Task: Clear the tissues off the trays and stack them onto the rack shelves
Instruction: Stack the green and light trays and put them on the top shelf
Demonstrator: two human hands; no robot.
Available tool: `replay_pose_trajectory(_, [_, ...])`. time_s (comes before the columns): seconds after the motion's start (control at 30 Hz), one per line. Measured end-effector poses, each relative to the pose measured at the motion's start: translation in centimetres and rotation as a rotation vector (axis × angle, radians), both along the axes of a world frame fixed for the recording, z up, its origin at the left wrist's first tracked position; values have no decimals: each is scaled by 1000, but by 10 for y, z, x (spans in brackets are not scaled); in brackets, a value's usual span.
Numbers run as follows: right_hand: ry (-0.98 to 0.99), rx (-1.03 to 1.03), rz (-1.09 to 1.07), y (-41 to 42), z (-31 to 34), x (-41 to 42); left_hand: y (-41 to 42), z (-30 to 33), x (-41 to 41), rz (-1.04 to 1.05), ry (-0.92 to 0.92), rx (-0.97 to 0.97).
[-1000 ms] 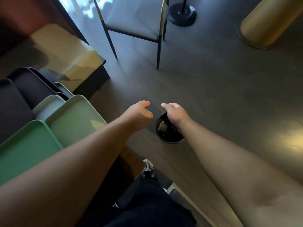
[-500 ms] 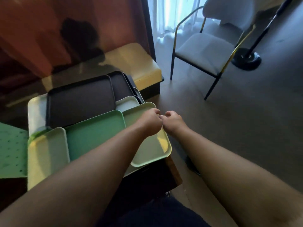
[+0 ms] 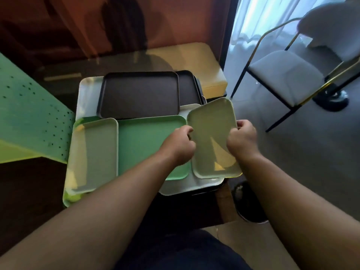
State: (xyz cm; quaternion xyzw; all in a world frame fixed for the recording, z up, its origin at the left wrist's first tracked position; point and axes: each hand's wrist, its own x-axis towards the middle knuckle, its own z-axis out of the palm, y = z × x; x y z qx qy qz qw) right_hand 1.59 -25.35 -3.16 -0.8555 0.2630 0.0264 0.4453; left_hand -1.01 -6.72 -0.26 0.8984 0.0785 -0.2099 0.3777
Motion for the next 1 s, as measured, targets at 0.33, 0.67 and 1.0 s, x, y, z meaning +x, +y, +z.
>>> replay_pose_trajectory(0.33, [-258,203,-45,82,93,20,134,22,-30,262,-80,-99])
replay_pose_trajectory(0.67, [92,308,213,275,24,-43,280,-22,-124,495,-18,-63])
replay_pose_trajectory(1.0, [247,-16,516,324,1,-43,337,-54,-148,562,-52,-14])
